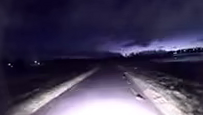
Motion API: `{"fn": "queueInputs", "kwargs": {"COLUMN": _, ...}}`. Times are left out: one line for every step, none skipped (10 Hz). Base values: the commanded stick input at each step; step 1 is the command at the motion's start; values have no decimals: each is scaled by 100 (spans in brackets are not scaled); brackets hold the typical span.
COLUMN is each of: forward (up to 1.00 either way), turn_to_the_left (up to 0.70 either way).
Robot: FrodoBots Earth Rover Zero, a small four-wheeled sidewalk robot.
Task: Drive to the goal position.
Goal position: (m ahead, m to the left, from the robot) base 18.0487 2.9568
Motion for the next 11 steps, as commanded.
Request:
{"fn": "queueInputs", "kwargs": {"forward": 70, "turn_to_the_left": -33}}
{"fn": "queueInputs", "kwargs": {"forward": 70, "turn_to_the_left": -15}}
{"fn": "queueInputs", "kwargs": {"forward": 70, "turn_to_the_left": 0}}
{"fn": "queueInputs", "kwargs": {"forward": 70, "turn_to_the_left": 0}}
{"fn": "queueInputs", "kwargs": {"forward": 70, "turn_to_the_left": 0}}
{"fn": "queueInputs", "kwargs": {"forward": 70, "turn_to_the_left": 0}}
{"fn": "queueInputs", "kwargs": {"forward": 70, "turn_to_the_left": 0}}
{"fn": "queueInputs", "kwargs": {"forward": 70, "turn_to_the_left": 0}}
{"fn": "queueInputs", "kwargs": {"forward": 70, "turn_to_the_left": 0}}
{"fn": "queueInputs", "kwargs": {"forward": 70, "turn_to_the_left": -34}}
{"fn": "queueInputs", "kwargs": {"forward": 70, "turn_to_the_left": -34}}
